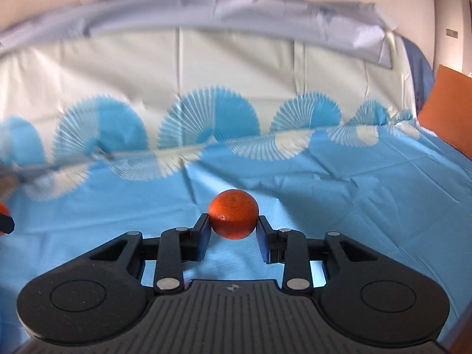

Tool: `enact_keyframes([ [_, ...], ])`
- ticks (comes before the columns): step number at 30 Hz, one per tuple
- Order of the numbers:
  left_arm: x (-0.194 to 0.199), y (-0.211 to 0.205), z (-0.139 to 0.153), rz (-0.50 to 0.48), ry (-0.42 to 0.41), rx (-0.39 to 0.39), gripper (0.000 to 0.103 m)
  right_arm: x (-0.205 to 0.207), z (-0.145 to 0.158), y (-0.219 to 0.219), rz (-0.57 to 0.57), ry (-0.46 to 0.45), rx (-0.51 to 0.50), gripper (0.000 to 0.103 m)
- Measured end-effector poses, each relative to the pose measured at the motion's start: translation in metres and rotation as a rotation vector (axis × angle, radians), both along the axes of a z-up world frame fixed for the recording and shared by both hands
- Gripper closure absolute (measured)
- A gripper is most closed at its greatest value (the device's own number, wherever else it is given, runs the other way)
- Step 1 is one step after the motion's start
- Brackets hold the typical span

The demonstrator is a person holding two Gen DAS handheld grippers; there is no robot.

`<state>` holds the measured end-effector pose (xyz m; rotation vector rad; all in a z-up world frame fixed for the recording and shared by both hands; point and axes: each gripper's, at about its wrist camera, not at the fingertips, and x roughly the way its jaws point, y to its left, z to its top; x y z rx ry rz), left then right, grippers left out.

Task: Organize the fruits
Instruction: 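Lower both mandarins into the plate and open both tools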

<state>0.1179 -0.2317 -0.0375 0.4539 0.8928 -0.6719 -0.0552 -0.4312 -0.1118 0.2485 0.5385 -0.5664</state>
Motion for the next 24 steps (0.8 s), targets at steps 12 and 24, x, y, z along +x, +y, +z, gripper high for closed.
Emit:
enact_keyframes([
  [12,-0.129,0.19,0.065,0.249,-0.035,-0.067,0.066,-0.081,0.079,0.182,0.337,-0.063,0.124,0.068],
  [24,-0.208,0.292,0.069,0.394,-0.042,-0.158,0.066,-0.121,0.112,0.319,0.627,-0.019,0.095,0.068],
])
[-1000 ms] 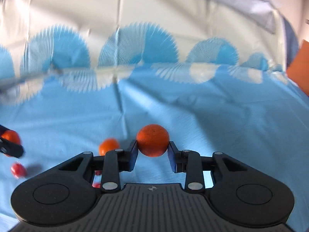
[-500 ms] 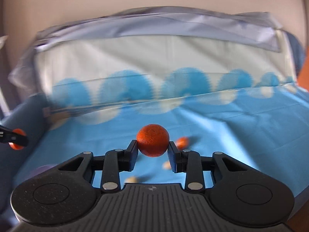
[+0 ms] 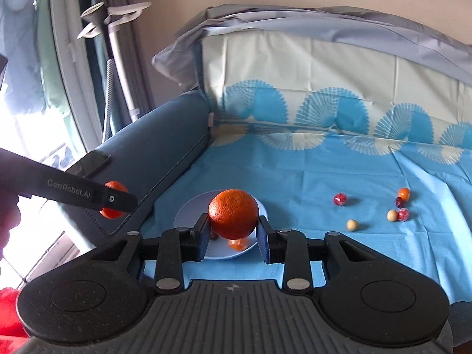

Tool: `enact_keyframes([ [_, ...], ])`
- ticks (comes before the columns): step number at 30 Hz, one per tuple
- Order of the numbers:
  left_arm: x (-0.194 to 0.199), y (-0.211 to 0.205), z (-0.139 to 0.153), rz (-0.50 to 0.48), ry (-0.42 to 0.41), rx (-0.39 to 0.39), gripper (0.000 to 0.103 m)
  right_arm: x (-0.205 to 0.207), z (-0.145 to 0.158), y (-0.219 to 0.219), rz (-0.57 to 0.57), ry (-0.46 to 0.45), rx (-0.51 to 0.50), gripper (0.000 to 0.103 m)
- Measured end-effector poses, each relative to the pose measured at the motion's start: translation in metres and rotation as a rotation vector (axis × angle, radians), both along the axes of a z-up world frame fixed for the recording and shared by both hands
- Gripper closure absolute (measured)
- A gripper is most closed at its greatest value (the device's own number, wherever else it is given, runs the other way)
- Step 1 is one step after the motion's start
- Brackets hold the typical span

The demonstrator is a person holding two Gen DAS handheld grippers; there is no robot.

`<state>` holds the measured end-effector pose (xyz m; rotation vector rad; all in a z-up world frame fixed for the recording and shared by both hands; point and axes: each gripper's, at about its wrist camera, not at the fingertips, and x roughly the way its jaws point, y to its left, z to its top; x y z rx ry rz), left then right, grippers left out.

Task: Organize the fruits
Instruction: 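Lower both mandarins into the plate and open both tools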

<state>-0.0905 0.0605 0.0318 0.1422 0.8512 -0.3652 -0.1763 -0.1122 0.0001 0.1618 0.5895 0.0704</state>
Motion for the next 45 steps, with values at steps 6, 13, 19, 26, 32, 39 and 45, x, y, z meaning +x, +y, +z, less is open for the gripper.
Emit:
enact_keyframes([
  [6,-0.016,0.022,0.0,0.027,-0.006,-0.052,0.066,-0.016,0.005,0.02,0.023,0.0,-0.053,0.068],
  [13,-0.018,0.031,0.003,0.047,-0.021,-0.076,0.066,-0.018,0.01,0.03,0.025,-0.008,-0.089,0.068],
  [19,-0.014,0.03,0.002,0.051,-0.022,-0.071,0.066,-0.015,0.007,0.032,0.03,0.002,-0.097,0.068],
  [26,-0.005,0.025,0.0,0.052,-0.019,-0.065,0.066,-0.009,0.002,0.03,0.024,0.023,-0.086,0.068],
  [32,0.003,0.022,-0.002,0.049,-0.013,-0.06,0.066,-0.003,-0.002,0.03,0.027,0.04,-0.084,0.068],
  [39,0.02,0.017,-0.007,0.055,-0.005,-0.045,0.066,0.01,-0.008,0.027,0.022,0.064,-0.078,0.068],
  [45,0.045,0.011,-0.017,0.059,0.018,-0.036,0.066,0.033,-0.018,0.022,0.015,0.084,-0.075,0.068],
])
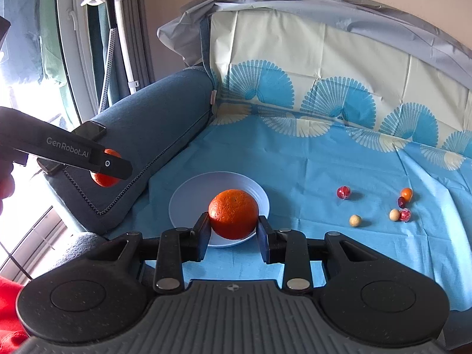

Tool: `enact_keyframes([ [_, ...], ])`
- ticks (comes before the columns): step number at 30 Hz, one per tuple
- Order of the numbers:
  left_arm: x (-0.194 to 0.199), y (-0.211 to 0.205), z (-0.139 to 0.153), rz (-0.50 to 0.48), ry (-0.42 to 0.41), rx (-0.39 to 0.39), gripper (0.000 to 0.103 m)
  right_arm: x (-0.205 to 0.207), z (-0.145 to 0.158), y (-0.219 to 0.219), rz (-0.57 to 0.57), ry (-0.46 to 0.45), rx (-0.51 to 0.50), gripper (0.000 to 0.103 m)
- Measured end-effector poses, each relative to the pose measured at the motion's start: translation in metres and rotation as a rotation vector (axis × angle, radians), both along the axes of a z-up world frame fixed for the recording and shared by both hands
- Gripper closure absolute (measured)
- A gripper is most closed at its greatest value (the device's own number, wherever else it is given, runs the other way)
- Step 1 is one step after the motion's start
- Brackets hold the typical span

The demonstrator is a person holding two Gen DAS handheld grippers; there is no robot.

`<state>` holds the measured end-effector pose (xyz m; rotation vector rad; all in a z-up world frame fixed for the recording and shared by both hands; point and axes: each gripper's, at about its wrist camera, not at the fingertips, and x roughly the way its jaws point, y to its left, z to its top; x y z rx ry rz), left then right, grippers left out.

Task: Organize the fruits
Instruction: 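Lower both mandarins into the plate and open both tools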

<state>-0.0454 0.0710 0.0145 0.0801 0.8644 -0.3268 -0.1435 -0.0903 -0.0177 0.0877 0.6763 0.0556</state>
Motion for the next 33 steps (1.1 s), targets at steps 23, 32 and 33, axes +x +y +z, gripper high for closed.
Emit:
enact_keyframes([
  [23,0.132,-0.036,-0.1,-0.021,0.137,0.073,0.066,0.142,-0.086,-0.024,-0.023,0.161,0.03,0.068],
  [32,0.159,-0.042,-0.144,-0.02,0.207,0.126,0.066,0.177,-0.123,-0.027,-0.008,0.234,0.017,0.068],
  [33,0.161,-0.042,-0.147,-0.018,0.212,0.13,0.066,0.18,-0.126,-0.026,-0.006,0.238,0.009,0.068],
])
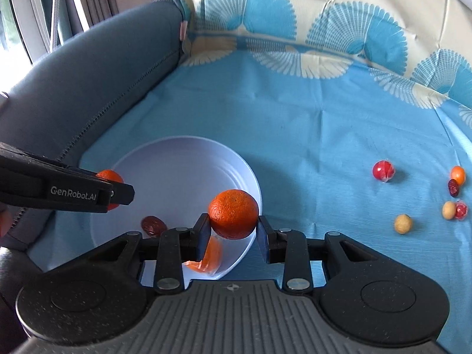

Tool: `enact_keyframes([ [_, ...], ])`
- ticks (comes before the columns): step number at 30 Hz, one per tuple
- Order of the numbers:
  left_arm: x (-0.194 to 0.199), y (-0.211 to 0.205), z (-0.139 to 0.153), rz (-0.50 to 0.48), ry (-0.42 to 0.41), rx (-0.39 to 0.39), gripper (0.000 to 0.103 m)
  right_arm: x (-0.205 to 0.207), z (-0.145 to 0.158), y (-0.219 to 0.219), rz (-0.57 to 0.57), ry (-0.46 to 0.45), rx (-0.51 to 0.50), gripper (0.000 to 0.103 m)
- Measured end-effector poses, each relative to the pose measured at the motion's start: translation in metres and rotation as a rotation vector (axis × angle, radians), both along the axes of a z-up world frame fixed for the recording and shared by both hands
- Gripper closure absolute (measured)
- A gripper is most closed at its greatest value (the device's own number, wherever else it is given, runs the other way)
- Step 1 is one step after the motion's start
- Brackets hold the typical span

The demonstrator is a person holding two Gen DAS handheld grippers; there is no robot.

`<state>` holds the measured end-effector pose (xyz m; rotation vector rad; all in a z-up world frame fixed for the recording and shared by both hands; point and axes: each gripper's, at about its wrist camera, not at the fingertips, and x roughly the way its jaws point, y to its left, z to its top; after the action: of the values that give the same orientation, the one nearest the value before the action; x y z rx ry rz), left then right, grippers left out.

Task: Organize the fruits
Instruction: 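Lower both mandarins into the plate and open both tools, then withdraw both tools from the plate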

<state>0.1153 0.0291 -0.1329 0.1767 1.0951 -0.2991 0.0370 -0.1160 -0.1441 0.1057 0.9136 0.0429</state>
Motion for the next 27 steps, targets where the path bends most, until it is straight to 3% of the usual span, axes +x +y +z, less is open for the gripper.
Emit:
enact_keyframes([
  [4,0.005,0.001,-0.005,-0.002,0.005,-0.001,0.064,0.01,-0.009,0.004,0.016,0.013,0.003,0.066],
  [5,0.005,0.002,-0.003,-0.008,0.001,-0.008,0.049,0.012,-0.009,0.006,0.016,0.014,0.007,0.065],
  [6,0.005,0.003,0.0,-0.012,-0.003,-0.013,0.032,0.013,-0.007,0.007,0.015,0.008,0.005,0.058],
  [7,0.004,0.004,0.005,-0.001,-0.018,-0.011,0.001,0.012,-0.004,0.007,0.014,-0.008,-0.008,0.05],
  [8,0.0,0.008,0.013,0.019,-0.056,-0.014,0.0,0.009,0.001,0.008,0.016,-0.029,-0.026,0.032],
  [9,-0.006,0.013,0.02,0.022,-0.093,-0.028,0.0,0.005,0.005,0.009,0.022,-0.048,-0.045,0.022],
  [14,-0.044,0.033,0.045,0.046,-0.161,0.024,0.0,-0.036,0.031,0.005,0.054,-0.068,-0.074,0.012],
  [19,-0.094,0.047,0.058,0.077,-0.121,0.061,0.0,-0.083,0.054,0.01,0.046,-0.034,-0.034,0.008],
  [27,-0.152,0.063,0.087,0.096,-0.166,0.019,0.0,-0.137,0.088,0.028,0.025,-0.098,-0.016,0.004],
])
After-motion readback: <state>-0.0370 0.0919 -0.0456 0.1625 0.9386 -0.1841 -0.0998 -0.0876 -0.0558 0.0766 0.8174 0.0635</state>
